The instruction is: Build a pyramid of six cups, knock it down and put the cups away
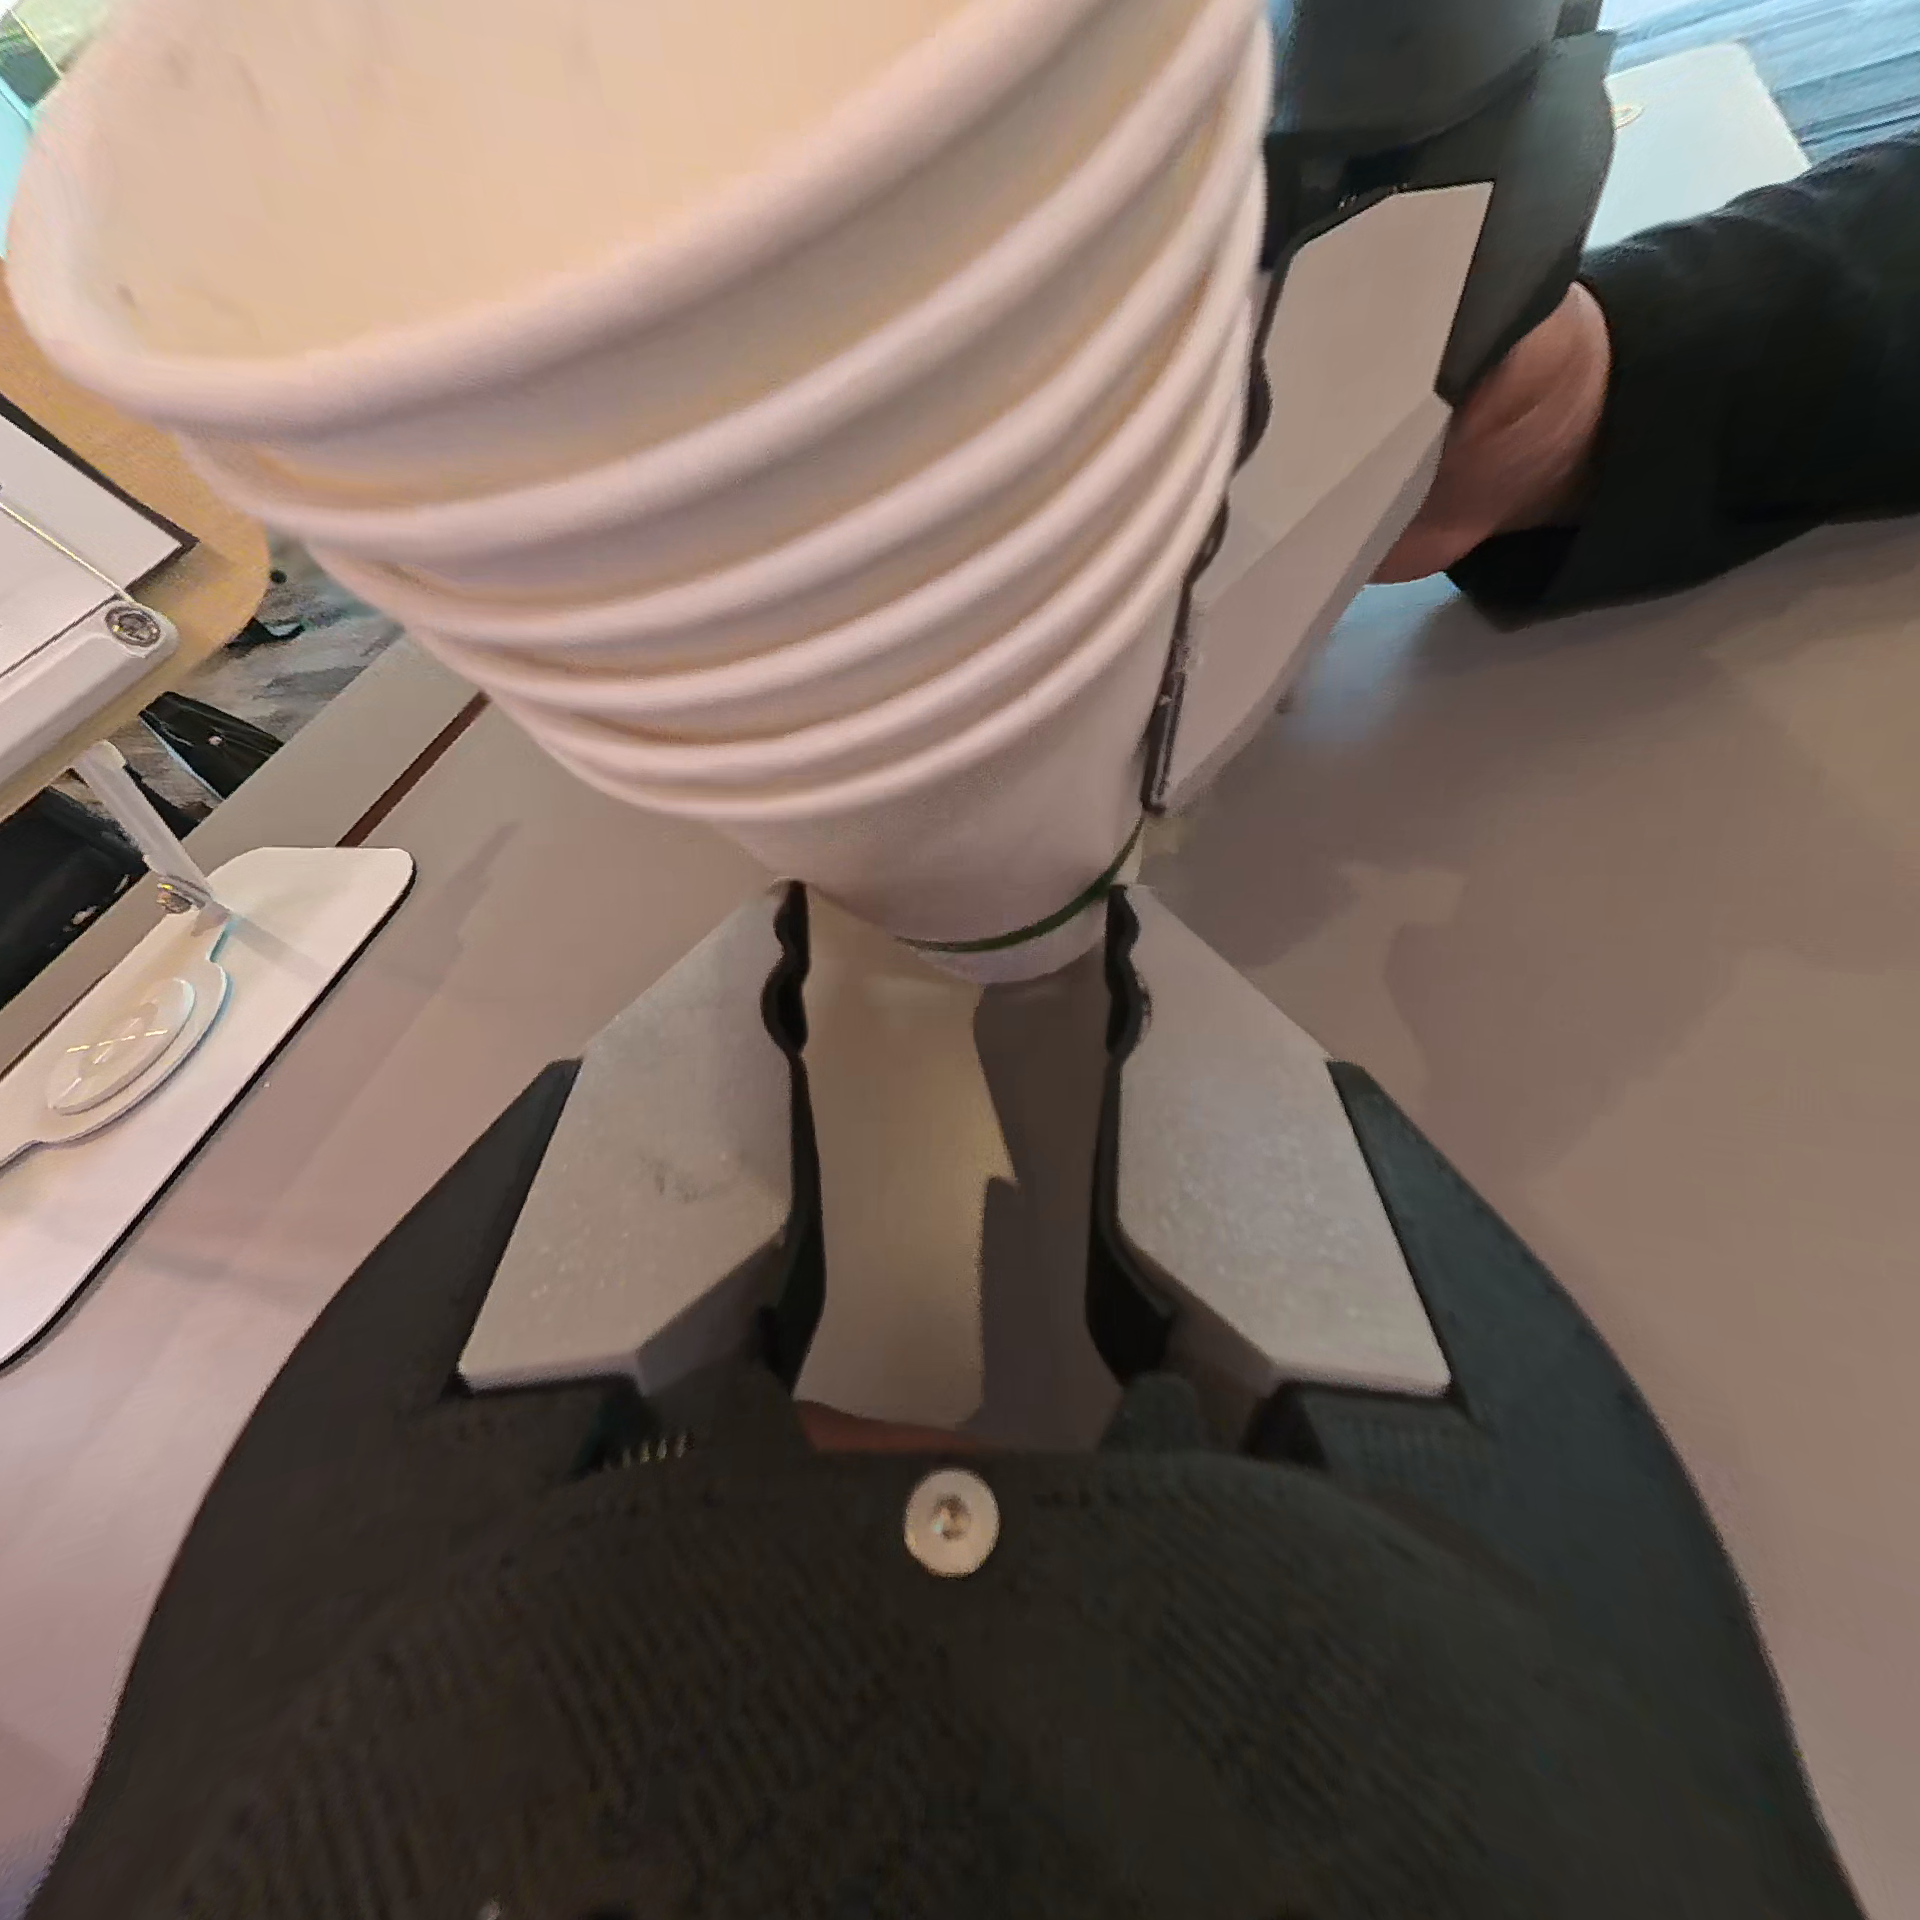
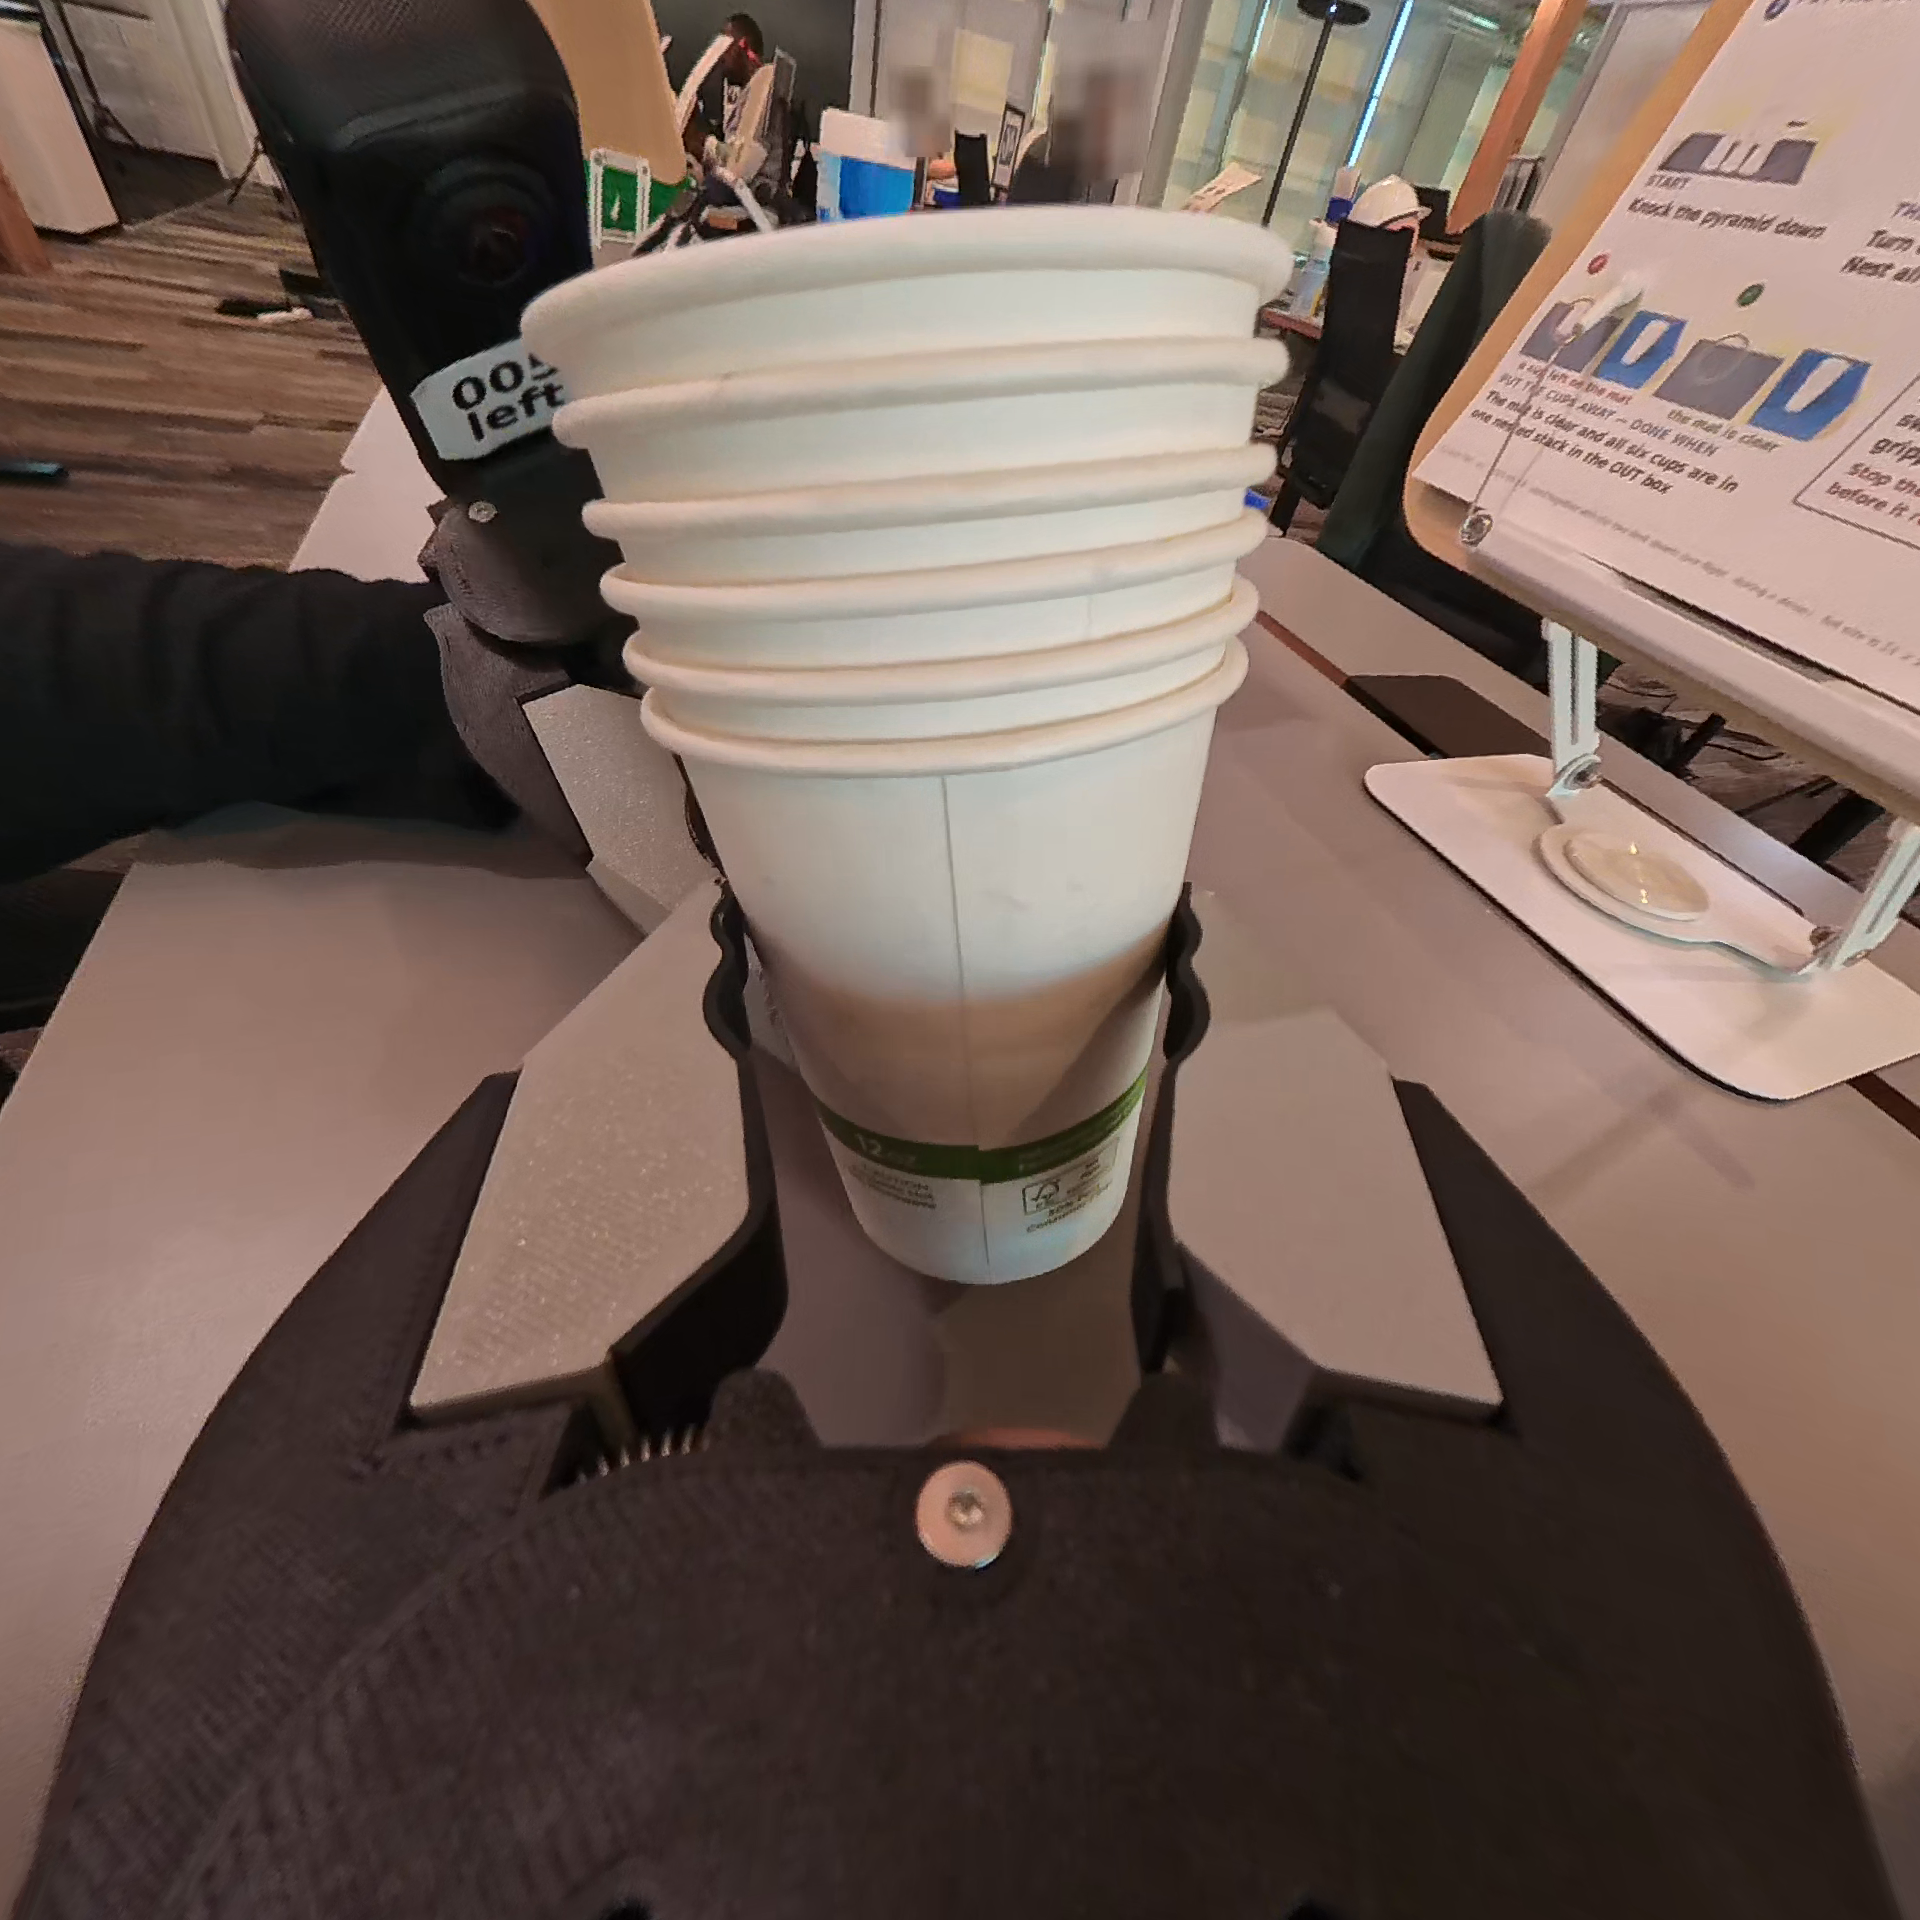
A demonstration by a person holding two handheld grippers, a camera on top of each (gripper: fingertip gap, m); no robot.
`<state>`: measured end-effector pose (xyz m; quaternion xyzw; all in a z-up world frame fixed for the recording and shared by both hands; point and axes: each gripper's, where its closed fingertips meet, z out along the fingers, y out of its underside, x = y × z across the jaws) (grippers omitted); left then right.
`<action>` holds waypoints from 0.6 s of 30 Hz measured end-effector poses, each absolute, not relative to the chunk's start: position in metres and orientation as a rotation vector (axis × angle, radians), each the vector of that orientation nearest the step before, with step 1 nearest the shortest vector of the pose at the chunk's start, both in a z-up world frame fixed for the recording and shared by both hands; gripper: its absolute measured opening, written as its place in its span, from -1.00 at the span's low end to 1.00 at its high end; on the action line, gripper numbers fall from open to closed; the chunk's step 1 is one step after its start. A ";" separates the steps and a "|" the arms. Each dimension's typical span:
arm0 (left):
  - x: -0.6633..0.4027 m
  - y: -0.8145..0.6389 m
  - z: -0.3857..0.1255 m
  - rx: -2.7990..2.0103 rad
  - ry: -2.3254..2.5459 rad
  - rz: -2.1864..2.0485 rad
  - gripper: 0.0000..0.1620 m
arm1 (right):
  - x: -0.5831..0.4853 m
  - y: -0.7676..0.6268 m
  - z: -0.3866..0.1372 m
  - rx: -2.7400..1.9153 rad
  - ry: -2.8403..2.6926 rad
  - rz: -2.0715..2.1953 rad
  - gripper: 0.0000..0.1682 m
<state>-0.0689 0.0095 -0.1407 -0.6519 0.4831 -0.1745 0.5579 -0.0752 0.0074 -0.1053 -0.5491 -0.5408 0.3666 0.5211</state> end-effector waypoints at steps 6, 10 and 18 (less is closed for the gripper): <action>-0.072 0.013 -0.144 -1.534 1.130 -0.369 -0.46 | -0.070 0.016 -0.099 -1.320 -1.238 0.875 -0.05; -0.073 0.016 -0.148 -1.566 1.124 -0.368 -0.46 | -0.068 0.017 -0.094 -1.309 -1.210 0.874 -0.05; -0.072 0.017 -0.150 -1.582 1.119 -0.353 -0.48 | -0.066 0.020 -0.093 -1.351 -1.192 0.907 -0.08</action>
